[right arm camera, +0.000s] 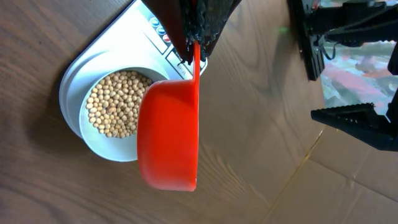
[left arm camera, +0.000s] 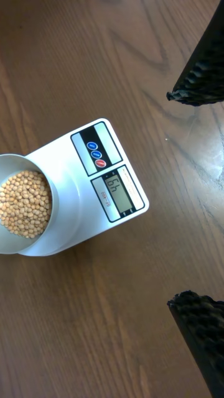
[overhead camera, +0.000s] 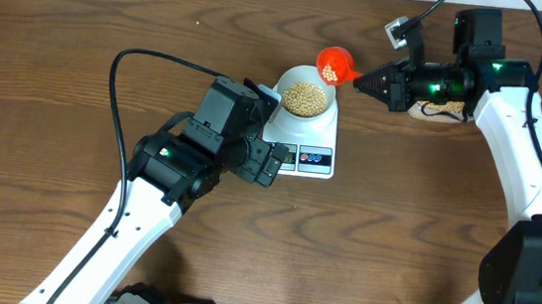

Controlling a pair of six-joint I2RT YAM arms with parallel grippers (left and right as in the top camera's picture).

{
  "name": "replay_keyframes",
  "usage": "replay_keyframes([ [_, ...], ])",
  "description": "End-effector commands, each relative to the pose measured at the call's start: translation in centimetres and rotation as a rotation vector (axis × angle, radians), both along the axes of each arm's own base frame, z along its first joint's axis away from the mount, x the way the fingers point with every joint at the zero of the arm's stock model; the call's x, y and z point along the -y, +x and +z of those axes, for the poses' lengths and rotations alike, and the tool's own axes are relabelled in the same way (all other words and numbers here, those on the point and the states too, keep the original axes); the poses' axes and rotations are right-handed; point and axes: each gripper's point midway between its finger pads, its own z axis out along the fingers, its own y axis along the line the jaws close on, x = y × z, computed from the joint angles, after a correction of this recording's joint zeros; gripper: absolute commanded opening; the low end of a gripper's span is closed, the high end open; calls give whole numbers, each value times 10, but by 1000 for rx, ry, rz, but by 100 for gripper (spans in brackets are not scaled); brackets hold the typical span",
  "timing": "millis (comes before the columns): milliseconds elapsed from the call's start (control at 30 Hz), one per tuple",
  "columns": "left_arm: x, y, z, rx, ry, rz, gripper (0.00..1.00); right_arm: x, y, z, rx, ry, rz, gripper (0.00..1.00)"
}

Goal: Scoop item into bowl and weigh 50g on scale
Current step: 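Keep tilting the red scoop over the bowl, trickling beans slowly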

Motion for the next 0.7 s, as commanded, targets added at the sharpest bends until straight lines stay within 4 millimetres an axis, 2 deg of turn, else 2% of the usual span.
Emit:
replay_keyframes([
  [0, 0, -1, -5, -12, 11, -12, 98, 5, 2, 2, 54, -48, -7, 1],
  [200, 0, -1, -5, -12, 11, -12, 98, 13, 10, -13, 127, -189, -17, 1],
  [500, 0, -1, -5, -12, 11, -12, 98, 2, 4, -15, 142, -204, 23, 1],
  [667, 0, -1, -5, -12, 11, -12, 98, -9, 1, -20, 220, -260, 92, 1],
])
